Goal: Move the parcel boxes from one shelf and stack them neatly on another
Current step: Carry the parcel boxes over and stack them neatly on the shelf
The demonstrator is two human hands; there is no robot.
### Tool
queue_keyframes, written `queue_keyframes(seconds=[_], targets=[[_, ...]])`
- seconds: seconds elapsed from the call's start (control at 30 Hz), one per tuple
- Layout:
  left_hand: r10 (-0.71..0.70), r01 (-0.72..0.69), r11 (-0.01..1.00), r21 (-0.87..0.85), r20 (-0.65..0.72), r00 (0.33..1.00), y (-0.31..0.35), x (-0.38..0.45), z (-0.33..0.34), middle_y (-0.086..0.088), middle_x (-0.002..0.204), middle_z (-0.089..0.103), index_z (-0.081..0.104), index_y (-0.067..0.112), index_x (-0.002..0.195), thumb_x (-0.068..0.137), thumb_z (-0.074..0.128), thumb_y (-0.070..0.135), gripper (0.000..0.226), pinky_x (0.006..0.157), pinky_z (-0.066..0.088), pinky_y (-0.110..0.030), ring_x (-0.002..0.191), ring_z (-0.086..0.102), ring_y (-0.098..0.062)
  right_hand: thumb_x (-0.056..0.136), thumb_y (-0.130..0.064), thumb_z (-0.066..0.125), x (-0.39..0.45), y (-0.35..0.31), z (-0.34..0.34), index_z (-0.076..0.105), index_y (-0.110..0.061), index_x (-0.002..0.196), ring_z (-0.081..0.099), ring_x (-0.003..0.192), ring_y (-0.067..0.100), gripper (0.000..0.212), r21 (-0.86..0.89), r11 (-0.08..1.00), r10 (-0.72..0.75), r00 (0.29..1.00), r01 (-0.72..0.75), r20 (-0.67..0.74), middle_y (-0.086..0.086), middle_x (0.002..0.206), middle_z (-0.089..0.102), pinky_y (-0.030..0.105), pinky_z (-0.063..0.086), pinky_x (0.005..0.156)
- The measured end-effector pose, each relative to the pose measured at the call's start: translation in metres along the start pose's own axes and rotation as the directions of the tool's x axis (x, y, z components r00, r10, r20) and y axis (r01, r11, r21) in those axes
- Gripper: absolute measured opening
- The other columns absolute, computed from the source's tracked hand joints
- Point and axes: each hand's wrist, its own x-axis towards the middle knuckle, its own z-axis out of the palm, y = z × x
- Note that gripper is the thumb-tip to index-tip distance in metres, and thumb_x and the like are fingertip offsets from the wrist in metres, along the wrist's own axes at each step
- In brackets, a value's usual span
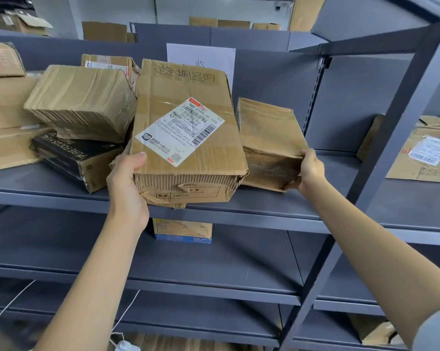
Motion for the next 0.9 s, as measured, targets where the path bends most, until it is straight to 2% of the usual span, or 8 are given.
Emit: queue_keyframes(seconds=[0.07,0.13,0.23,0.33,0.5,0.73,0.83,0.9], targets=[[-0.006,0.006,1.000,0.007,-0.005,1.000,0.000,-0.004,0.001,-0.003,0.116,0.066,0.064,0.025,0.113,0.072,0.051,0.029,0.044,0.079,0.049,-0.034,0.105,0.062,-0.022,0.095,-0.030,0.039,-0.007,0.004,-0.005,0.049,-0.015,0.095,0.050,0.097,0.035,0.018,0.001,1.000,-0.026,1.000,0.026,-0.002,0.004,0.083,0.045,0.059,0.043,0.087],[-0.007,0.007,1.000,0.011,0.002,1.000,-0.001,-0.009,0.002,0.000,0.110,0.068,0.063,0.024,0.115,0.072,0.050,0.029,0.045,0.076,0.050,-0.033,0.101,0.063,-0.020,0.094,-0.029,0.039,-0.011,0.010,-0.011,0.052,-0.013,0.087,0.053,0.105,0.035,0.022,0.011,0.998,-0.054,0.998,0.054,-0.033,0.010,0.088,0.047,0.056,0.045,0.088],[0.004,-0.004,1.000,0.010,0.020,1.000,0.002,-0.019,0.002,0.003,0.103,0.070,0.063,0.025,0.113,0.073,0.048,0.029,0.043,0.075,0.050,-0.033,0.097,0.065,-0.017,0.093,-0.029,0.037,-0.016,0.016,-0.021,0.055,-0.002,0.109,0.044,0.089,0.026,0.036,0.038,0.996,-0.079,0.994,0.082,-0.076,0.015,0.096,0.047,0.049,0.047,0.079],[0.035,-0.035,0.999,-0.003,0.033,0.999,0.009,-0.031,-0.003,0.006,0.102,0.071,0.062,0.024,0.114,0.074,0.046,0.027,0.042,0.082,0.048,-0.036,0.100,0.064,-0.017,0.093,-0.027,0.037,-0.029,0.022,-0.034,0.056,-0.003,0.105,0.039,0.084,0.025,0.033,0.073,0.992,-0.097,0.992,0.103,-0.080,0.006,0.087,0.043,0.040,0.036,0.069],[0.068,-0.069,0.997,-0.022,-0.015,0.998,0.019,-0.060,-0.019,0.005,0.105,0.070,0.064,0.024,0.109,0.075,0.046,0.025,0.039,0.084,0.046,-0.038,0.103,0.062,-0.020,0.092,-0.028,0.044,-0.069,0.027,-0.063,0.053,-0.018,0.076,0.045,0.082,0.024,0.021,0.137,0.987,-0.074,0.993,0.086,-0.093,0.002,0.081,0.045,0.040,0.039,0.068],[0.068,-0.068,0.998,0.005,-0.031,0.997,0.014,-0.111,-0.030,0.004,0.109,0.068,0.073,0.027,0.096,0.086,0.036,0.020,0.038,0.101,0.038,-0.048,0.108,0.062,-0.022,0.094,-0.029,0.044,-0.129,0.034,-0.112,0.054,-0.020,0.082,0.051,0.083,0.022,0.018,0.235,0.970,-0.054,0.997,0.064,-0.049,0.002,0.086,0.050,0.042,0.047,0.072],[0.034,-0.034,0.999,-0.031,-0.020,0.999,0.008,-0.141,-0.027,0.005,0.107,0.067,0.073,0.029,0.092,0.086,0.034,0.020,0.040,0.100,0.039,-0.052,0.107,0.062,-0.023,0.095,-0.028,0.045,-0.148,0.037,-0.143,0.055,-0.018,0.083,0.053,0.080,0.023,0.019,0.258,0.963,-0.071,0.995,0.085,-0.064,0.003,0.085,0.052,0.043,0.049,0.069],[0.040,-0.040,0.999,-0.017,-0.008,0.999,0.001,-0.160,-0.017,0.009,0.099,0.070,0.075,0.030,0.086,0.088,0.031,0.017,0.046,0.093,0.047,-0.045,0.099,0.065,-0.017,0.095,-0.026,0.045,-0.158,0.040,-0.166,0.056,-0.017,0.083,0.053,0.077,0.022,0.019,0.265,0.958,-0.088,0.992,0.109,-0.092,0.002,0.083,0.053,0.043,0.048,0.067]])
